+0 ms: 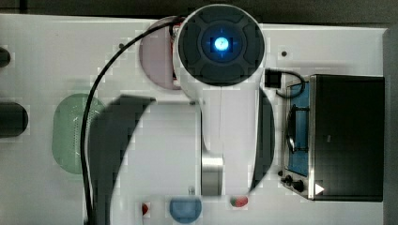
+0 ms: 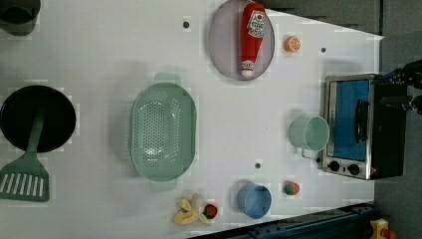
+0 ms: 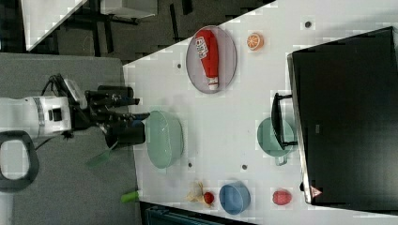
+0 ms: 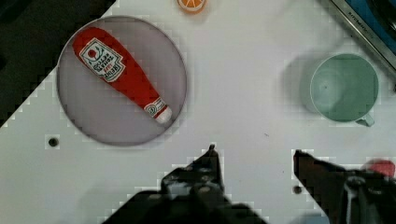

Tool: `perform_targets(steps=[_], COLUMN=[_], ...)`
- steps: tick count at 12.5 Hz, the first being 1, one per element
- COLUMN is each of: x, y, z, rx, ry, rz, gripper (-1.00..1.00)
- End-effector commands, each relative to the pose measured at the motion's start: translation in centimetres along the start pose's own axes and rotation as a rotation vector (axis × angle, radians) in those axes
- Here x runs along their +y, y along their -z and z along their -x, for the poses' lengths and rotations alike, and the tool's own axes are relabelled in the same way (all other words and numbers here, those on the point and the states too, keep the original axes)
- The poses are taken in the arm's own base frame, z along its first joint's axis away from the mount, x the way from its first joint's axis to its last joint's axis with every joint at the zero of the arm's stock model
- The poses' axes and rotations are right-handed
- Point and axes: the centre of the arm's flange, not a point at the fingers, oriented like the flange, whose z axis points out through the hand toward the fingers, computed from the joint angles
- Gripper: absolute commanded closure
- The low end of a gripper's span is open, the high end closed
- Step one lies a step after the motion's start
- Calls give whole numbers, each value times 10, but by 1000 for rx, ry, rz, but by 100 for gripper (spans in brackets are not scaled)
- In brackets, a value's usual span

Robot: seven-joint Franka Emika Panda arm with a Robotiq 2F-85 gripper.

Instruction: Drag strainer left to right.

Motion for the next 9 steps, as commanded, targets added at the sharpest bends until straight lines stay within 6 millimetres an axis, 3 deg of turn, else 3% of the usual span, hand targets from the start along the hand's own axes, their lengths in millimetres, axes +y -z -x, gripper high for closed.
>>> perform_targets(steps=[1, 3, 4, 7, 9], x=[140, 129, 124, 97, 59], y=[67, 66, 67, 64, 54], z=[70, 78, 83, 99, 121], rx=[-20, -16, -10, 19, 53], ry=[-98, -74, -60, -5, 25], rz=[-23, -16, -13, -11, -10], gripper=[-46, -89, -100, -100, -100])
